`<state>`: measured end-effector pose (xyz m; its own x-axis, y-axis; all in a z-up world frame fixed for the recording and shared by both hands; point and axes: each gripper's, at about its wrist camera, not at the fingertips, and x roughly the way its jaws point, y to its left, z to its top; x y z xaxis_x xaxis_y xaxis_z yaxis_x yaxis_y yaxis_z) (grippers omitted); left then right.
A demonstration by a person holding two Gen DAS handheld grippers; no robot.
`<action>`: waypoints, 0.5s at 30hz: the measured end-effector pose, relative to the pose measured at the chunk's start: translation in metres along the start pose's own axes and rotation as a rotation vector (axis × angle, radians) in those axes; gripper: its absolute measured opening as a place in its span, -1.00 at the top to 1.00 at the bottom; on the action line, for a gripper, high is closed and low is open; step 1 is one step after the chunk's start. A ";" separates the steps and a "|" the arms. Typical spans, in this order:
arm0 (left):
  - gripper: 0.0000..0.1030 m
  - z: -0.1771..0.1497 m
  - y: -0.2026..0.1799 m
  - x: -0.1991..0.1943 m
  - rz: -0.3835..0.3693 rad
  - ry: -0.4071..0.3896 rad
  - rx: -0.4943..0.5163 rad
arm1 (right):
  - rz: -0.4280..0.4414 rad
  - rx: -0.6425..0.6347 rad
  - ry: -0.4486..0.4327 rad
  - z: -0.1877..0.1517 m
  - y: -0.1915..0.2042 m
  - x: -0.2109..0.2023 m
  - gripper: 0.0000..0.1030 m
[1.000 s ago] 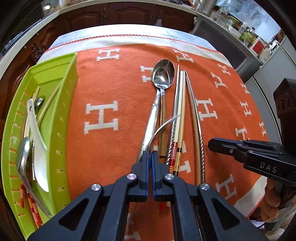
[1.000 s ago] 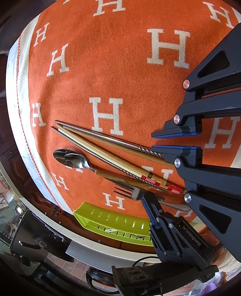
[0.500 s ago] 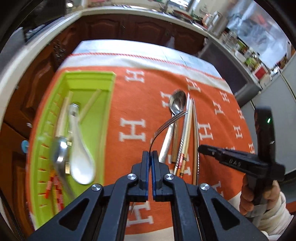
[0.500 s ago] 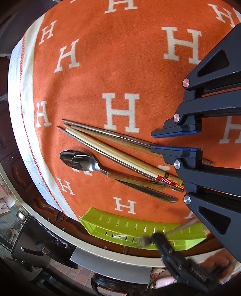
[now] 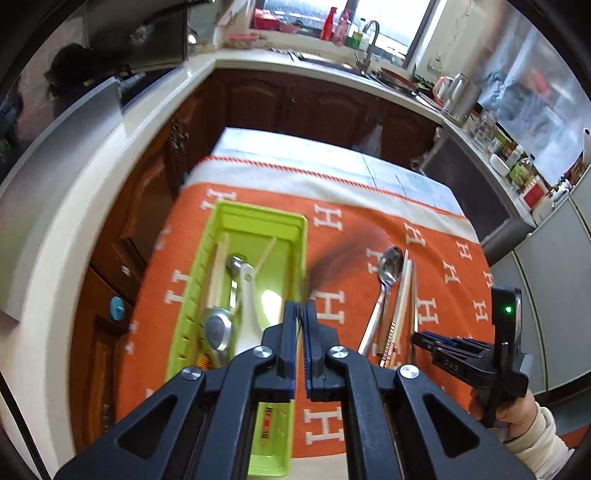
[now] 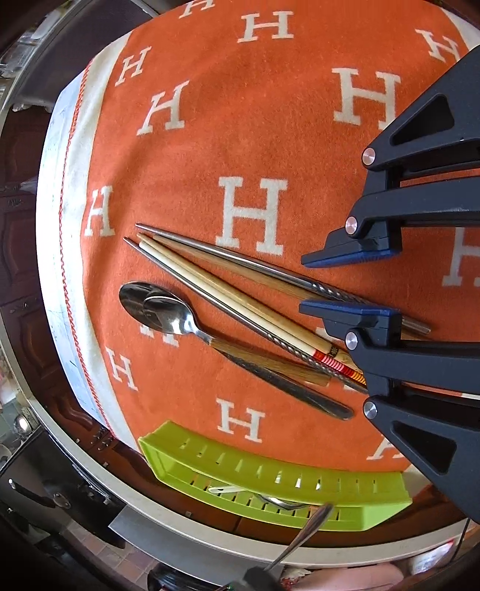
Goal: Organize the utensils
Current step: 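Lower the fork into the tray with the left tool while the right tool grasps a thin metal chopstick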
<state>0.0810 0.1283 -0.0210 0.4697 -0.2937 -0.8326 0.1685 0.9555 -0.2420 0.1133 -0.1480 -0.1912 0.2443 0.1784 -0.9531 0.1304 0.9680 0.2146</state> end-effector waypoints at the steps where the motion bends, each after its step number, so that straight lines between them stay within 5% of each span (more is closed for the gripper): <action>1: 0.99 0.001 0.002 -0.003 0.010 -0.009 0.002 | -0.001 0.001 0.002 0.000 0.000 0.000 0.68; 5: 1.00 0.003 0.012 -0.004 0.036 0.006 -0.020 | -0.001 0.014 0.011 -0.002 -0.006 -0.002 0.73; 15: 0.97 -0.016 0.020 0.069 0.089 0.212 -0.002 | -0.078 -0.026 0.027 0.001 0.005 0.002 0.73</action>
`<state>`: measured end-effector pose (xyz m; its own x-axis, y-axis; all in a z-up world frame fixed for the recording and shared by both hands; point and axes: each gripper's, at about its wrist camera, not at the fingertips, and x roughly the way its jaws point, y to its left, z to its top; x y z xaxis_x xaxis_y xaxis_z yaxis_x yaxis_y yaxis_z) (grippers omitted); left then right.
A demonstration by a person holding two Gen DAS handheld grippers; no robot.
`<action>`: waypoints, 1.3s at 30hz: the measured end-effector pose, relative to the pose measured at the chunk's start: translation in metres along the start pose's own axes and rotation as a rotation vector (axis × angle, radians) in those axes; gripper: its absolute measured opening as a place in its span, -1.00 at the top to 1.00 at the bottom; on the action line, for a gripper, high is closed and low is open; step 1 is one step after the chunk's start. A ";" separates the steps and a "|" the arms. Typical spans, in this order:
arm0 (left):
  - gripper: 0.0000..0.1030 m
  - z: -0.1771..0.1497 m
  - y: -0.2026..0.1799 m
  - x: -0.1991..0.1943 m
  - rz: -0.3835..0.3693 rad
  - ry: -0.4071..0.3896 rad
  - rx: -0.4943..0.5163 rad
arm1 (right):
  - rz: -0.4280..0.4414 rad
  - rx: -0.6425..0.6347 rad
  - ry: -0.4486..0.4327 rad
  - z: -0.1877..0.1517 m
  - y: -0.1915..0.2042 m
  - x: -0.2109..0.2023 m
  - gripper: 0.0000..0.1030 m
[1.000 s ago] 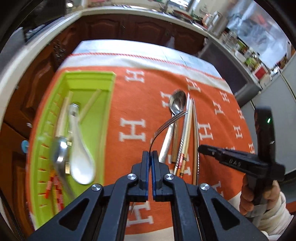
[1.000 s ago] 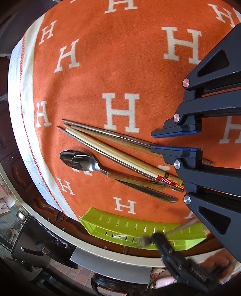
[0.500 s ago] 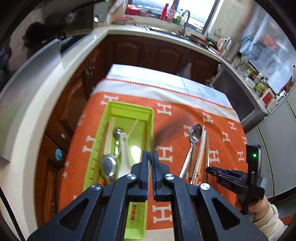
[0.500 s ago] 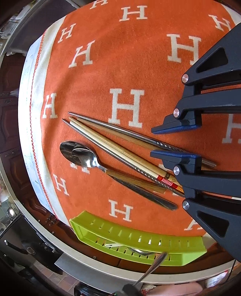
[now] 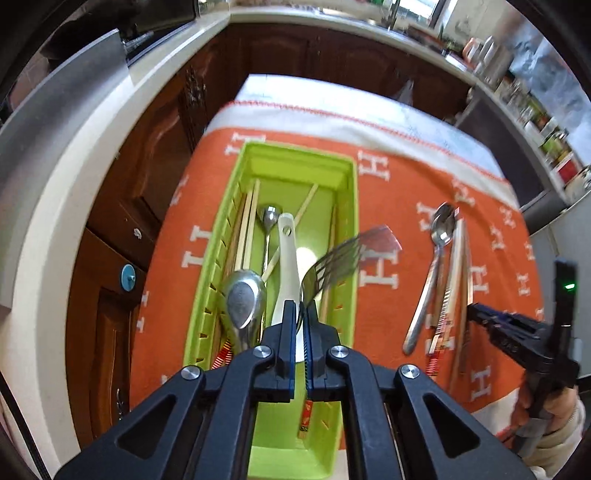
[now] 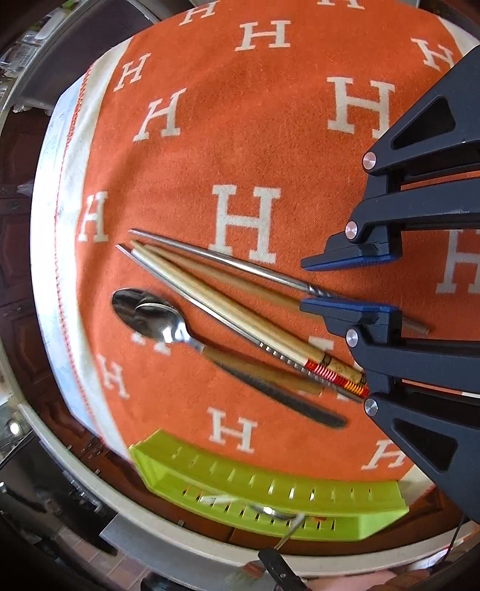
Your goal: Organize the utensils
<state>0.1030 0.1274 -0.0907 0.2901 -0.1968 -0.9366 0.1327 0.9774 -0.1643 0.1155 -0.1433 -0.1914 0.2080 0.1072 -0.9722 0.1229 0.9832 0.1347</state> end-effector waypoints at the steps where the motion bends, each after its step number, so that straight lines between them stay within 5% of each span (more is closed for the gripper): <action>1: 0.97 -0.001 -0.001 0.007 0.005 0.010 -0.002 | -0.013 -0.007 0.000 0.001 0.002 0.000 0.73; 8: 0.54 -0.001 0.007 0.025 0.008 0.041 -0.053 | -0.045 -0.022 -0.020 0.001 0.004 -0.001 0.81; 14: -0.02 0.001 0.012 0.009 0.031 -0.025 -0.070 | 0.065 0.081 -0.016 -0.001 -0.018 -0.006 0.90; 24: -0.31 0.000 0.010 -0.017 0.094 -0.113 -0.059 | 0.203 0.186 -0.072 -0.014 -0.033 -0.054 0.90; 39: -0.32 -0.001 0.020 -0.043 0.131 -0.181 -0.095 | 0.356 0.153 -0.166 -0.016 0.012 -0.127 0.91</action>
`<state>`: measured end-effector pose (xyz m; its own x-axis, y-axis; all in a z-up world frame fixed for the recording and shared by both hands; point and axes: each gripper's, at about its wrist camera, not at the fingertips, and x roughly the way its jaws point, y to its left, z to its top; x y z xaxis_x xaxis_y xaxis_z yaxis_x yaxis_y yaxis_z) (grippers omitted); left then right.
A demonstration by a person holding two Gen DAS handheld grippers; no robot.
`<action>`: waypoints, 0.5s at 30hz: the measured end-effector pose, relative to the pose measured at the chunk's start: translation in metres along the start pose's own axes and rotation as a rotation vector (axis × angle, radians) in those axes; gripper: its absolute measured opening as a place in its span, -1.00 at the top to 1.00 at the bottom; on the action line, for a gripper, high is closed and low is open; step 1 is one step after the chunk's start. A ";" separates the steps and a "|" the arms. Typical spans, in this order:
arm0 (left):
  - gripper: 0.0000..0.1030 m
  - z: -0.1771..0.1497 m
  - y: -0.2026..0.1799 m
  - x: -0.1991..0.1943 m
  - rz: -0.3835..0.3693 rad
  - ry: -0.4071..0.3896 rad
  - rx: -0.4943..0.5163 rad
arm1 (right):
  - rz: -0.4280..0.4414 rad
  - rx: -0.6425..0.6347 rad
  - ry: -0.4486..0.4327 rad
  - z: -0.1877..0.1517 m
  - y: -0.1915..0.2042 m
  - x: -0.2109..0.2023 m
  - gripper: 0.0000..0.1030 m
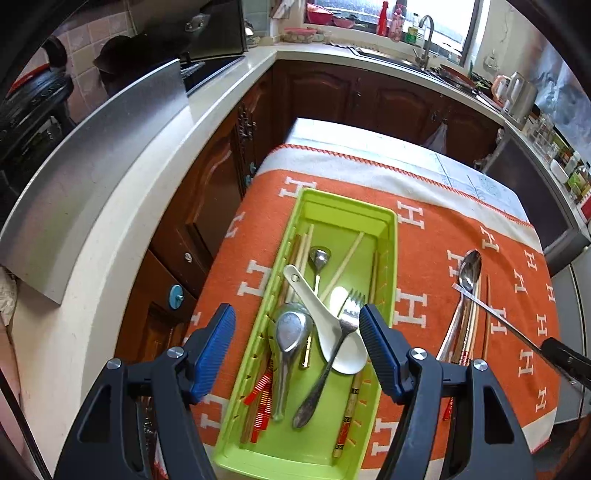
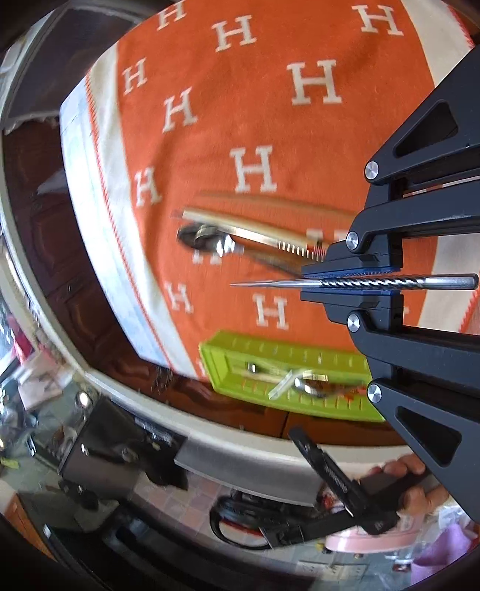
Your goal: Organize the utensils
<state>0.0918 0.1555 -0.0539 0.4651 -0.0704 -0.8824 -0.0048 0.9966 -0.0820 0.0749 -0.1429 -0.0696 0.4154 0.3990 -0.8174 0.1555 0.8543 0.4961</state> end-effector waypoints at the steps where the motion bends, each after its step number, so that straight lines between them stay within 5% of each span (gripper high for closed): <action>1: -0.32 0.001 0.002 -0.001 0.005 -0.005 -0.003 | 0.010 -0.020 -0.006 0.002 0.011 -0.003 0.92; 7: -0.32 0.002 0.005 -0.006 0.012 -0.017 -0.006 | 0.011 -0.122 -0.076 0.014 0.065 -0.014 1.00; 15: -0.32 -0.001 0.003 0.000 -0.011 0.013 0.005 | -0.047 -0.146 0.103 0.014 0.067 0.043 1.00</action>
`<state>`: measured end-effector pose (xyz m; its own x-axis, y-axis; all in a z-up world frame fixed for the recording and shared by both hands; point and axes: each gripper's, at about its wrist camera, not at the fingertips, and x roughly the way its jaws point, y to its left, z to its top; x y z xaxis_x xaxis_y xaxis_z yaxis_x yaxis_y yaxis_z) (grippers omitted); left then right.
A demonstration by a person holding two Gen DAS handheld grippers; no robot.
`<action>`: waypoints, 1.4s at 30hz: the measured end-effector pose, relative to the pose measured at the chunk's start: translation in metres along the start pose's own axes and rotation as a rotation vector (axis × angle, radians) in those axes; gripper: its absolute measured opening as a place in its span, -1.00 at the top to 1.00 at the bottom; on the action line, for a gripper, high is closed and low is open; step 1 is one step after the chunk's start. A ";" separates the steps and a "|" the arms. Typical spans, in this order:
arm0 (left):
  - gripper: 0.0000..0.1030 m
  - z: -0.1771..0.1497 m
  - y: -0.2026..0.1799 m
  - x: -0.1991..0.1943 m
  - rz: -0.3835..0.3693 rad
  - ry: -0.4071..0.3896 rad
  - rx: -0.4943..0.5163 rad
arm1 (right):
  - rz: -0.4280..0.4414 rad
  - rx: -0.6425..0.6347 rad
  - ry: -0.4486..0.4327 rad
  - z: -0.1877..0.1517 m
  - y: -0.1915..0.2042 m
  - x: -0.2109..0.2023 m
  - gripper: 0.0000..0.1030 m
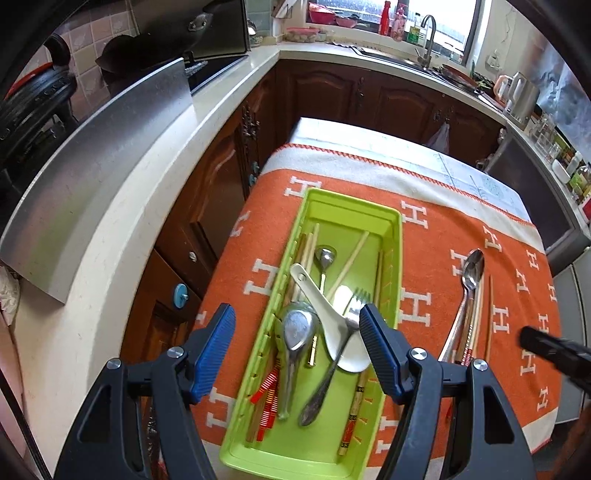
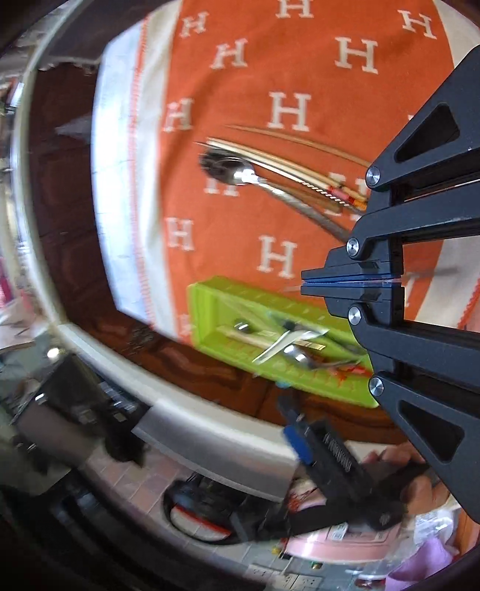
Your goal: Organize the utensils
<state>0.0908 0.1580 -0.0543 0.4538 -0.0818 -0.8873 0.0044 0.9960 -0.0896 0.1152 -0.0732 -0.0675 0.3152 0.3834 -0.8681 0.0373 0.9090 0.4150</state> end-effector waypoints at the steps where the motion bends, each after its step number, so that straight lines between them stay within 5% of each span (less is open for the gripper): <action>1: -0.32 -0.001 -0.002 0.001 -0.013 0.005 0.006 | -0.009 0.003 0.013 -0.001 -0.003 0.006 0.99; 18: -0.23 -0.045 -0.073 0.009 -0.220 0.170 0.048 | -0.059 0.093 0.051 -0.004 -0.071 0.035 0.98; 32: -0.14 -0.098 -0.091 0.023 -0.105 0.237 -0.021 | -0.070 0.146 0.063 -0.030 -0.131 0.047 0.89; 42: 0.14 -0.111 -0.101 0.060 -0.017 0.367 -0.040 | -0.054 0.155 0.090 -0.045 -0.142 0.060 0.88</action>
<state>0.0185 0.0489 -0.1494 0.1042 -0.1134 -0.9881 -0.0293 0.9927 -0.1171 0.0860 -0.1717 -0.1906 0.2228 0.3540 -0.9083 0.1994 0.8955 0.3979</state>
